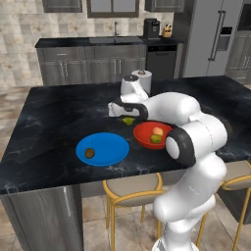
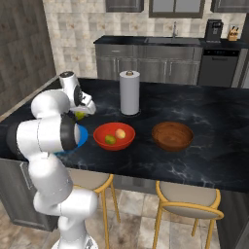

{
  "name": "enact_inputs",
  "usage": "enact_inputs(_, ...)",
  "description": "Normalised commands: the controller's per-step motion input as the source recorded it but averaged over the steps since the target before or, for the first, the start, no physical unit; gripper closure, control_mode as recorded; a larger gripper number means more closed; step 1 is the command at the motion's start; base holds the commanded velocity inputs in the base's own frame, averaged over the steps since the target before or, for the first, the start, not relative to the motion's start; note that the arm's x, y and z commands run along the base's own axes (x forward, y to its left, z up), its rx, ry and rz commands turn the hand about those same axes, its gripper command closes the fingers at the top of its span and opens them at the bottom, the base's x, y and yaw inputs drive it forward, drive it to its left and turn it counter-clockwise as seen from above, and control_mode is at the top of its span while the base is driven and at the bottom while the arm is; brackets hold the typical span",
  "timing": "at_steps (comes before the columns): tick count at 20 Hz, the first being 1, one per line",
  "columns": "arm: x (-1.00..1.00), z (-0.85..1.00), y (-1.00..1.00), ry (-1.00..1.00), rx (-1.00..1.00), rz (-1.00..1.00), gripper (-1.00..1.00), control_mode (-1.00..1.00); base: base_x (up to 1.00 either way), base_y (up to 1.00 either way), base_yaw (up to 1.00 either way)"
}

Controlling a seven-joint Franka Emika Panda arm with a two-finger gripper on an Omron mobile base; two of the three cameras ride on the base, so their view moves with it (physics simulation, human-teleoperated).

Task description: Take the fruits from the plate on the dining counter and place two fruits in each bowl.

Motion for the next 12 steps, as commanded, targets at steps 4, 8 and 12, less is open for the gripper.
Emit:
enact_inputs(4,-0.34,0.57,-1.00,0.00,0.00,0.00,1.00,-1.00,0.00,0.00,0.00)
enact_inputs(8,-0.16,0.55,-1.00,0.00,0.00,0.00,1.00,-1.00,0.00,0.00,0.00)
enact_inputs(12,-0.11,0.39,-1.00,0.00,0.01,0.00,1.00,-1.00,0.00,0.00,0.00)
